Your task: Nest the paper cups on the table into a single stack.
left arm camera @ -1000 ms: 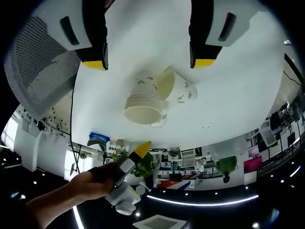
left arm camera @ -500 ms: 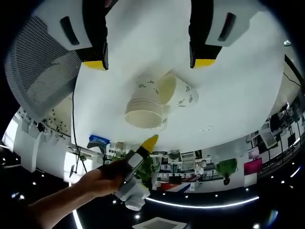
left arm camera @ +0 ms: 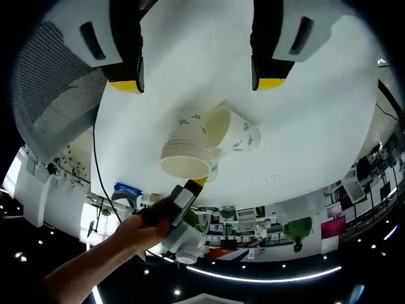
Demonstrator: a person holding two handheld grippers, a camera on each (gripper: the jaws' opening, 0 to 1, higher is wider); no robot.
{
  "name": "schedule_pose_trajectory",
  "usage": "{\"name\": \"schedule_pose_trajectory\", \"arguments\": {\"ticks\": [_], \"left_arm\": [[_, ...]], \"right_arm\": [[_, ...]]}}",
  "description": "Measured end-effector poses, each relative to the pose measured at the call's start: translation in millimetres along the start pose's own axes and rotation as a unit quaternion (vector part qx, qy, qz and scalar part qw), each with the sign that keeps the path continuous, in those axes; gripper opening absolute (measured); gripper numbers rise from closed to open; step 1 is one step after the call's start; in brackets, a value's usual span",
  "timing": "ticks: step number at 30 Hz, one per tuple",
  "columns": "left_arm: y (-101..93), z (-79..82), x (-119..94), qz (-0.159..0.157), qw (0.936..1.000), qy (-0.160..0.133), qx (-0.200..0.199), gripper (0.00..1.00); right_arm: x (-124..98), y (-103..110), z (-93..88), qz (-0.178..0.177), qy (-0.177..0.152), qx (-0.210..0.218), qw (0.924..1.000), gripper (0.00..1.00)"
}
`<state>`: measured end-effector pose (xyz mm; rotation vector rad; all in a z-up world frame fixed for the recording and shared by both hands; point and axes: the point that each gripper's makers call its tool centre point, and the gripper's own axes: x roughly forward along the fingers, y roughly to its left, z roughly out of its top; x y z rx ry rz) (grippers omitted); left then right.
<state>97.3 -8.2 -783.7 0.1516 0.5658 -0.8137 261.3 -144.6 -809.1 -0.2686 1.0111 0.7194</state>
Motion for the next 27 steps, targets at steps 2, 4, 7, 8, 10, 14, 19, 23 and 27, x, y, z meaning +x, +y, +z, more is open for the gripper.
{"name": "schedule_pose_trajectory", "arguments": {"ticks": [2,4,7,8,10,14,19,23,27], "left_arm": [[-0.2,-1.5,0.9,0.0,1.0,0.004,0.0,0.67],[-0.9,-2.8,1.5,-0.002,1.0,0.006,0.0,0.67],[-1.2,-5.4,3.7,-0.004,0.9999,0.011,0.002,0.67],[-1.3,-6.1,4.4,-0.004,0.9999,0.012,0.002,0.67],[-0.8,-7.0,5.4,-0.005,0.9999,0.014,0.001,0.67],[0.7,-8.9,6.6,-0.005,0.9999,0.016,-0.001,0.67],[0.5,-10.0,7.5,-0.006,0.9998,0.018,-0.003,0.67],[0.2,-10.0,7.9,-0.008,0.9998,0.018,-0.003,0.67],[-0.1,-9.9,8.6,-0.009,0.9998,0.017,-0.004,0.67]], "right_arm": [[1.7,1.8,-1.2,0.016,-0.003,0.013,0.9998,0.61],[3.8,3.9,-4.2,0.028,-0.002,0.033,0.9991,0.6],[4.8,12.6,-10.0,0.041,-0.005,0.058,0.9975,0.57],[3.9,12.8,-10.5,0.04,-0.007,0.064,0.9971,0.55],[3.0,15.9,-7.2,0.048,-0.023,0.088,0.9947,0.52],[6.2,13.1,-2.3,0.065,-0.038,0.109,0.9912,0.44],[6.1,16.7,6.6,0.09,-0.066,0.136,0.9844,0.3],[3.4,21.1,9.9,0.1,-0.079,0.153,0.98,0.23],[-2.3,33.6,11.8,0.101,-0.083,0.153,0.9796,0.21]]}}
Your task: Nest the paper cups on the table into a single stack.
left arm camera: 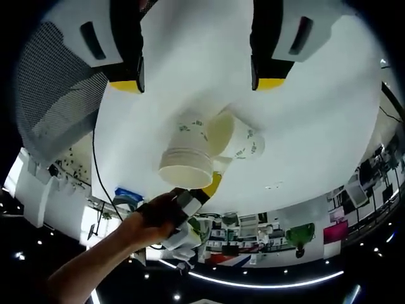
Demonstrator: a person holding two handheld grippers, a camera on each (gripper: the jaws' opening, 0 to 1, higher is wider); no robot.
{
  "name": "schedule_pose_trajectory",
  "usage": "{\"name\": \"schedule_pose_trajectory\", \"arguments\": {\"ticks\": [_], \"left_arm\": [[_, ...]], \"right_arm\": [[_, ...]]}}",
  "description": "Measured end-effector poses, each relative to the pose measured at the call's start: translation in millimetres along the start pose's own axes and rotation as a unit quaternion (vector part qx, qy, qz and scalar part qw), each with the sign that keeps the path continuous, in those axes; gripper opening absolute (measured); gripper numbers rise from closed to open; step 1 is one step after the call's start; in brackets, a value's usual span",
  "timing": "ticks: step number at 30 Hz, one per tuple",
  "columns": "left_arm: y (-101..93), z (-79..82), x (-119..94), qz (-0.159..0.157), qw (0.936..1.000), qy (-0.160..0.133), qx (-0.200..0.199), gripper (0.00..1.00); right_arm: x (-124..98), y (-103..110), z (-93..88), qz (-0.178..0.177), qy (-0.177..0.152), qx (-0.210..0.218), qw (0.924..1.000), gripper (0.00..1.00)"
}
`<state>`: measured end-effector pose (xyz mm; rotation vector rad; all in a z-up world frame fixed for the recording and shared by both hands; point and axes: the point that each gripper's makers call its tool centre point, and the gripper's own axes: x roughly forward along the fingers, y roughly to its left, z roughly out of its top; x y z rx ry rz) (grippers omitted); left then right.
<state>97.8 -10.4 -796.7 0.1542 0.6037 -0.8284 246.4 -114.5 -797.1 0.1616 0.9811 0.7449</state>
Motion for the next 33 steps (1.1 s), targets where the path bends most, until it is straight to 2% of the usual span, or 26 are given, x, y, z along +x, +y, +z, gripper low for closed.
{"name": "schedule_pose_trajectory", "arguments": {"ticks": [3,7,13,16,17,22,31,33], "left_arm": [[-0.8,-0.1,0.2,-0.002,1.0,0.0,0.001,0.67],[-1.2,0.6,-0.3,-0.003,1.0,-0.001,0.0,0.66],[-1.7,1.4,-0.4,-0.004,1.0,-0.003,-0.001,0.66],[-1.6,1.5,-0.2,-0.004,1.0,-0.003,0.0,0.66],[-1.9,1.6,-0.5,-0.004,1.0,-0.004,0.0,0.66],[-3.1,2.2,-1.5,-0.004,1.0,-0.003,0.002,0.66],[-2.4,1.8,-1.1,-0.004,1.0,-0.003,0.003,0.66],[-2.3,2.0,-1.4,-0.003,1.0,-0.003,0.004,0.66]], "right_arm": [[-6.3,17.5,-1.5,0.0,-0.001,-0.005,1.0,0.18],[-13.0,25.6,3.4,-0.005,-0.011,-0.006,0.9999,0.09],[-14.4,10.3,7.3,-0.014,-0.004,-0.021,0.9997,0.05],[-18.1,11.3,5.3,-0.024,0.0,-0.03,0.9993,0.0],[-20.0,7.3,2.8,-0.037,0.008,-0.046,0.9982,0.0],[-18.6,-6.2,2.6,-0.035,0.017,-0.058,0.9976,0.0],[-32.5,-16.2,11.5,-0.048,0.022,-0.101,0.9935,0.0],[-40.3,-14.4,13.4,-0.051,0.027,-0.121,0.991,0.0]]}}
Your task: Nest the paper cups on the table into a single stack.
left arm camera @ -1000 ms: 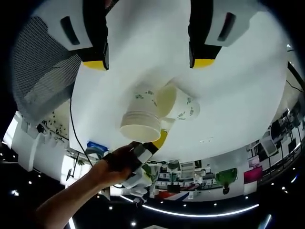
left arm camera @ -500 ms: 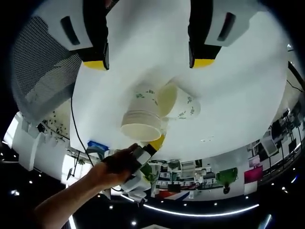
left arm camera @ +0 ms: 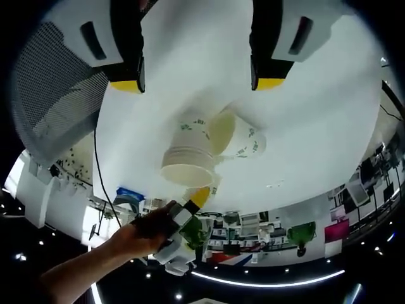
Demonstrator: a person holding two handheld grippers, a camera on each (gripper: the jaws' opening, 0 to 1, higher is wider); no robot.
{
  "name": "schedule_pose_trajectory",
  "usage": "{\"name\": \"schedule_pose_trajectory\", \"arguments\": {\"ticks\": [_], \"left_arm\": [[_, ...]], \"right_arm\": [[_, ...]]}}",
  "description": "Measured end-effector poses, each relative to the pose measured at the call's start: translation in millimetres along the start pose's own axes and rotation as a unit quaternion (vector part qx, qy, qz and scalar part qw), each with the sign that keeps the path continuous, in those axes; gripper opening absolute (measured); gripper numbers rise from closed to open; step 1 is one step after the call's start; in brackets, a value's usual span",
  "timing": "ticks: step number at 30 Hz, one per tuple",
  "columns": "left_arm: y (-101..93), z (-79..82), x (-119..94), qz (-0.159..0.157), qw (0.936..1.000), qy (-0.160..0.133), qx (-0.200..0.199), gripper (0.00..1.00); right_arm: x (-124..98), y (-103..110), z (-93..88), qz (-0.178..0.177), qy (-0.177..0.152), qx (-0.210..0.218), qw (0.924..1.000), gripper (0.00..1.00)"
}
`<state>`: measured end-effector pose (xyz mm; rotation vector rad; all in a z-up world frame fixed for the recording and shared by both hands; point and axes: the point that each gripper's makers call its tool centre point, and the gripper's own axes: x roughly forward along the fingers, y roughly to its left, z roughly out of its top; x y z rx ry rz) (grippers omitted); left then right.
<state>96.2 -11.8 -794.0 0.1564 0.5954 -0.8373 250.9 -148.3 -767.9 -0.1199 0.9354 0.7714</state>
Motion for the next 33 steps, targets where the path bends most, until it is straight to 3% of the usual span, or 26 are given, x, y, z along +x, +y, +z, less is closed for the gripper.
{"name": "schedule_pose_trajectory", "arguments": {"ticks": [13,21,33], "left_arm": [[1.0,3.5,-1.6,0.002,1.0,-0.007,-0.004,0.67],[0.2,6.3,-3.9,0.004,0.9999,-0.011,-0.002,0.67],[-2.3,10.1,-6.2,0.004,0.9999,-0.015,0.004,0.68]], "right_arm": [[-34.8,23.4,7.2,0.004,0.008,-0.075,0.9971,0.0],[-43.3,27.9,12.8,0.011,0.01,-0.108,0.9941,0.0],[-67.9,69.0,17.3,0.024,0.019,-0.163,0.9861,0.0]]}}
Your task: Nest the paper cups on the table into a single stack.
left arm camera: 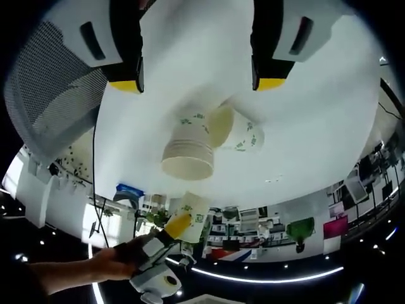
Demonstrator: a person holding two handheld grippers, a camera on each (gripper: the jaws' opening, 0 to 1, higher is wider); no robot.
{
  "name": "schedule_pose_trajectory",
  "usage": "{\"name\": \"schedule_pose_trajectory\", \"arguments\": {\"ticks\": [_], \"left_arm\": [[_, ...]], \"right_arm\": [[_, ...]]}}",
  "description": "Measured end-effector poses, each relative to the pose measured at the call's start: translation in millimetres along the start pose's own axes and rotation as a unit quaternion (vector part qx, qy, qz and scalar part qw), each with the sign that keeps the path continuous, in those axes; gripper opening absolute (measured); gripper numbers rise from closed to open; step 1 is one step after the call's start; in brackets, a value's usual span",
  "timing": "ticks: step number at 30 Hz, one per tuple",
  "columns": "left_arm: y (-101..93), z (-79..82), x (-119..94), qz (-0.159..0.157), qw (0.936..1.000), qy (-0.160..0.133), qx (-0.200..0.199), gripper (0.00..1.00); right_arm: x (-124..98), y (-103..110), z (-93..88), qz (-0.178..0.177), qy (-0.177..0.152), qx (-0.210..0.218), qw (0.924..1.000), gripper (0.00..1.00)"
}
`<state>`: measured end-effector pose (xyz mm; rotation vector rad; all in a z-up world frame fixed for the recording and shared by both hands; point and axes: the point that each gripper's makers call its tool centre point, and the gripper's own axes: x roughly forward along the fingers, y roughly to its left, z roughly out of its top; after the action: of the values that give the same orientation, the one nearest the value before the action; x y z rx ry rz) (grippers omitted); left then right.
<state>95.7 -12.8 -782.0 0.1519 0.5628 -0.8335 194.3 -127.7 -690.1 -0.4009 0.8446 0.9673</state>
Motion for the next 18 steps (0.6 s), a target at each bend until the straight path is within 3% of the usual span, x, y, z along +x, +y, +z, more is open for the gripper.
{"name": "schedule_pose_trajectory", "arguments": {"ticks": [18], "left_arm": [[-2.9,1.0,-0.3,-0.004,1.0,-0.002,0.004,0.68]], "right_arm": [[-5.1,56.7,8.0,0.038,0.025,-0.069,0.9966,0.0]]}}
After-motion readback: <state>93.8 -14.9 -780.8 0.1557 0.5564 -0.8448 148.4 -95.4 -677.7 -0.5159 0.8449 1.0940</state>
